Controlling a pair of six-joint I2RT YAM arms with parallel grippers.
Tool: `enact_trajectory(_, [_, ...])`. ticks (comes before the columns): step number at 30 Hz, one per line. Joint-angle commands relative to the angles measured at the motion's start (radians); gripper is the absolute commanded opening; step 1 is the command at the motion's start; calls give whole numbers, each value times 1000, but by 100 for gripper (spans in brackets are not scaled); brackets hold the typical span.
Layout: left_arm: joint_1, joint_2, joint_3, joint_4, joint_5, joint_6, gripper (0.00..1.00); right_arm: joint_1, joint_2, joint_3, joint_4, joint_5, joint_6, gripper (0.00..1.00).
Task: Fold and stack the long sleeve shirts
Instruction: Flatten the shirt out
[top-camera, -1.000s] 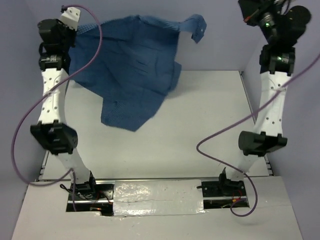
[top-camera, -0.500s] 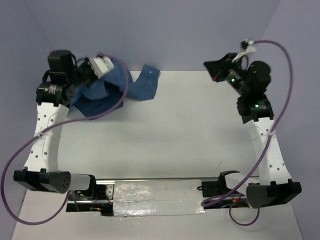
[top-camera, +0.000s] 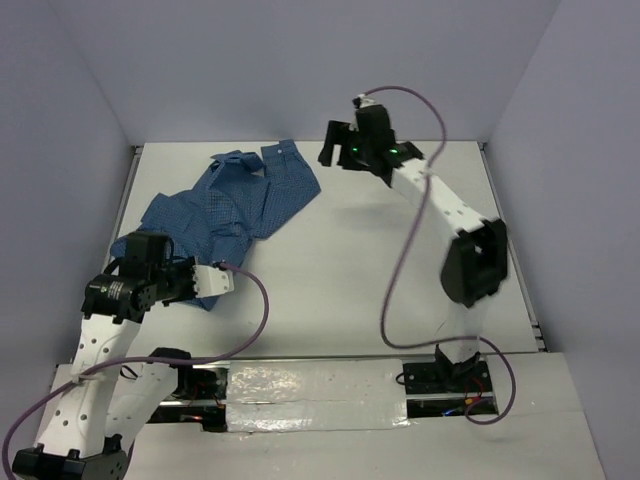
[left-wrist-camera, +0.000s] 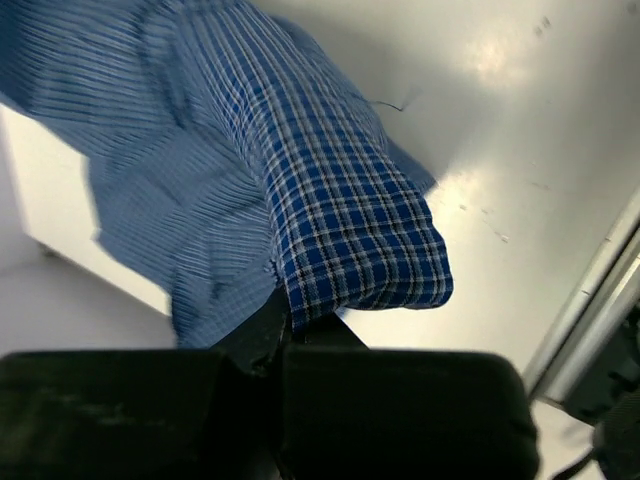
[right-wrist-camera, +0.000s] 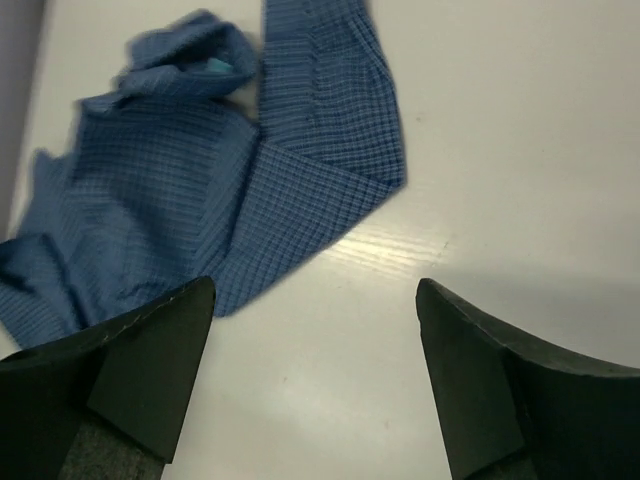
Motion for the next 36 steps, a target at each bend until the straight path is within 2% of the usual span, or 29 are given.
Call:
enact_trajectory(1, [3, -24, -51, 67, -41, -41, 0, 25, 283, 215, -183, 77, 57, 89])
enact_trajectory(2, [3, -23, -61, 90, -36, -65, 0, 31, 436, 389, -267, 57, 73, 89])
enact_trajectory(3, [3, -17, -64, 99, -35, -91, 0, 37, 507, 477, -307, 57, 76, 89])
enact_trajectory(4, [5, 0, -61, 107, -25, -130, 0, 55, 579, 659, -344, 57, 77, 89])
enact_trajectory(5, [5, 9, -60, 113, -22, -146, 0, 60, 699, 742, -405, 57, 96, 89])
enact_trajectory(7, [10, 32, -60, 121, -10, -183, 0, 62, 776, 837, -419, 19, 142, 87])
enact_trajectory(11, [17, 42, -68, 154, 1, -208, 0, 65, 769, 672, -261, -42, 286, 84])
enact_trajectory(16, [34, 51, -74, 196, -12, -200, 0, 86, 851, 766, -301, -92, 360, 79])
enact_trajectory(20, [43, 69, -58, 223, -18, -212, 0, 99, 830, 665, -215, -125, 412, 73])
enact_trajectory(24, [48, 62, -52, 242, -25, -217, 0, 93, 870, 696, -240, -101, 442, 72])
enact_trajectory(27, [48, 51, -54, 249, -21, -227, 0, 89, 881, 693, -198, -98, 495, 52])
enact_trajectory(28, [48, 51, -54, 256, -21, -232, 0, 89, 890, 696, -179, -98, 527, 35])
enact_trajectory(31, [48, 49, -49, 257, -27, -244, 0, 71, 888, 676, -163, -112, 591, 0])
enact_trajectory(33, [48, 45, -46, 259, -33, -249, 0, 57, 853, 569, -104, -132, 605, 0])
enact_trajectory(35, [48, 42, -54, 278, -45, -261, 0, 45, 739, 469, -56, -98, 567, 0])
enact_trajectory(36, [48, 39, -67, 289, -54, -264, 0, 45, 689, 361, -36, -75, 529, 0])
